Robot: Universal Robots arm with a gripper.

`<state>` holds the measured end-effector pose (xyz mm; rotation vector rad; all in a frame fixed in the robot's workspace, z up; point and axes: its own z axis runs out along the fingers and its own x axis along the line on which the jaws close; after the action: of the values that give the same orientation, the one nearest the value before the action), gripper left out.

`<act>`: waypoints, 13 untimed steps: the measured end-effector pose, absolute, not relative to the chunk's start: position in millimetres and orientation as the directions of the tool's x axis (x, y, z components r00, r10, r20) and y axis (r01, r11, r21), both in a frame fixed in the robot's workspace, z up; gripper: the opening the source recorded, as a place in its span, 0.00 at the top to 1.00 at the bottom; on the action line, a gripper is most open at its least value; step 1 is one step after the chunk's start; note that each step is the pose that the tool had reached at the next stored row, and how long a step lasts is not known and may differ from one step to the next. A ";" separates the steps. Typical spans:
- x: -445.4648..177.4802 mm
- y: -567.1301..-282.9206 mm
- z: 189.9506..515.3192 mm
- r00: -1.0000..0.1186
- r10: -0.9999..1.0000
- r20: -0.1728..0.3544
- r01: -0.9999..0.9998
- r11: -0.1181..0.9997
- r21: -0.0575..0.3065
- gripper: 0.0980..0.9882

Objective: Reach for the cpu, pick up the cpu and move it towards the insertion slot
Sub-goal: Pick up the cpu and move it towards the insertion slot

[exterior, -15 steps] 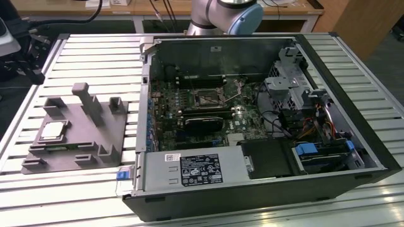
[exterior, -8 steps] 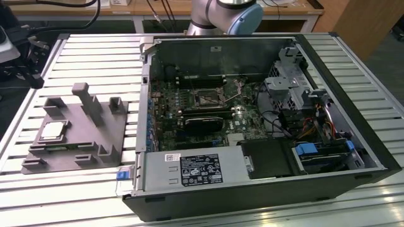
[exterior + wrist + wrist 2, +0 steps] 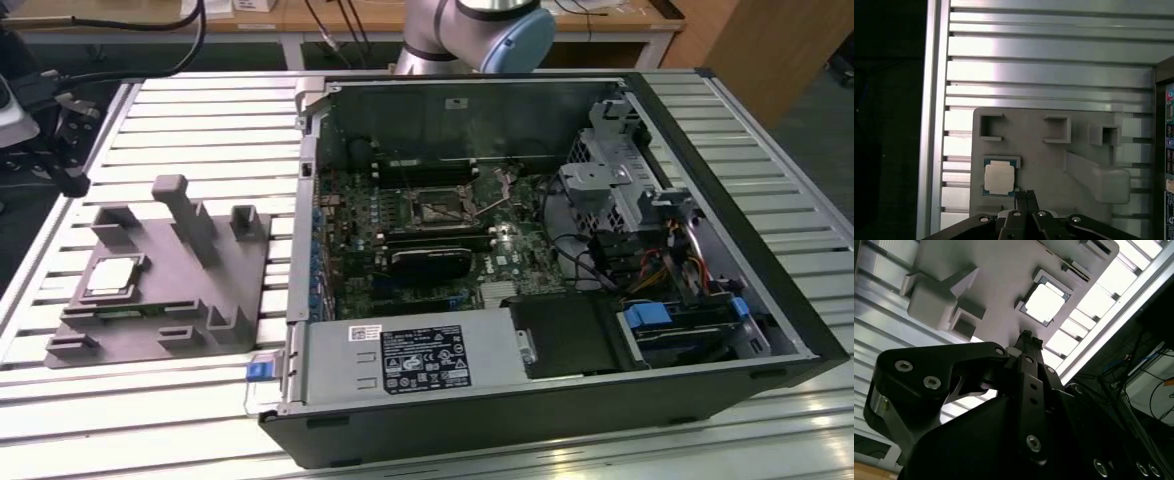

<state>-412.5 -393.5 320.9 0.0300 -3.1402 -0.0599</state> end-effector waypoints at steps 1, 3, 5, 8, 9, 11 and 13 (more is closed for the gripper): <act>-413.9 -393.5 319.3 -1.000 -0.019 0.000 -0.019 0.999 0.038 0.99; -416.6 -393.6 315.8 -1.000 -0.019 0.000 -0.019 0.999 0.038 0.99; -419.7 -393.8 312.2 -1.000 -0.019 0.001 -0.019 0.999 0.038 0.99; -424.6 -394.6 306.7 -1.000 -0.019 0.001 -0.019 0.999 0.038 0.99; -426.0 -394.8 304.9 -1.000 -0.019 0.001 -0.019 0.999 0.038 0.99; -427.6 -395.4 301.1 -1.000 -0.019 0.000 -0.019 0.999 0.038 0.99; -428.8 -396.1 297.6 -1.000 -0.019 0.000 -0.019 0.999 0.038 0.99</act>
<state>-428.8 -396.1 297.6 0.0303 -3.1401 -0.0598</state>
